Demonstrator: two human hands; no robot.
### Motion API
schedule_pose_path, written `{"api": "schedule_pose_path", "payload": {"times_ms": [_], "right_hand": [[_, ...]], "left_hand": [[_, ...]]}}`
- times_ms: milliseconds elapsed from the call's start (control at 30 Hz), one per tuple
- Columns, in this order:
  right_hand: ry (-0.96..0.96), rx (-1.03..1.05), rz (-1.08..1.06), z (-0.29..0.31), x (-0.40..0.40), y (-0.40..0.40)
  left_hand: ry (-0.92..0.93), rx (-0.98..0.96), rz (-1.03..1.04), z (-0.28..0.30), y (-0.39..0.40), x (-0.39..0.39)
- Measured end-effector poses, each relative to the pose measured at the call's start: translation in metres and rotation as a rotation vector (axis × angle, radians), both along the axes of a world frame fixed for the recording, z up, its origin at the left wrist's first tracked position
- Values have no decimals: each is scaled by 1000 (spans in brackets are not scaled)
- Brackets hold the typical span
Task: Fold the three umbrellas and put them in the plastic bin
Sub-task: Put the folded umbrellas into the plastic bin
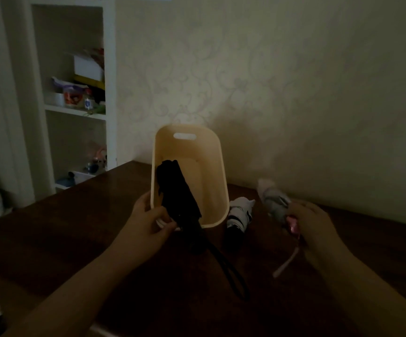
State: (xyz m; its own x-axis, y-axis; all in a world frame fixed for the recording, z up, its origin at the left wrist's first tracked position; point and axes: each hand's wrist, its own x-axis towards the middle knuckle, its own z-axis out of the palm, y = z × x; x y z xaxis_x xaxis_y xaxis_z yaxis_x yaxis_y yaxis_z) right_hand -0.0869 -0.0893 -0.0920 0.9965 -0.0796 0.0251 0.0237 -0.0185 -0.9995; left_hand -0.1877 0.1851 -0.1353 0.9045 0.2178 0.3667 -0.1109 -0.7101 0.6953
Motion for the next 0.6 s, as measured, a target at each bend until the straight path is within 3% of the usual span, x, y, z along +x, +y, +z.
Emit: {"api": "schedule_pose_path", "payload": {"times_ms": [200, 367, 600], "right_hand": [[-324, 81, 200, 44, -49, 35], [-354, -114, 351, 45, -69, 79], [-402, -480, 336, 4, -40, 121]], "left_hand": [[-28, 42, -6, -2, 5, -1], [-61, 68, -40, -1, 8, 0], [-65, 89, -51, -4, 15, -2]]}}
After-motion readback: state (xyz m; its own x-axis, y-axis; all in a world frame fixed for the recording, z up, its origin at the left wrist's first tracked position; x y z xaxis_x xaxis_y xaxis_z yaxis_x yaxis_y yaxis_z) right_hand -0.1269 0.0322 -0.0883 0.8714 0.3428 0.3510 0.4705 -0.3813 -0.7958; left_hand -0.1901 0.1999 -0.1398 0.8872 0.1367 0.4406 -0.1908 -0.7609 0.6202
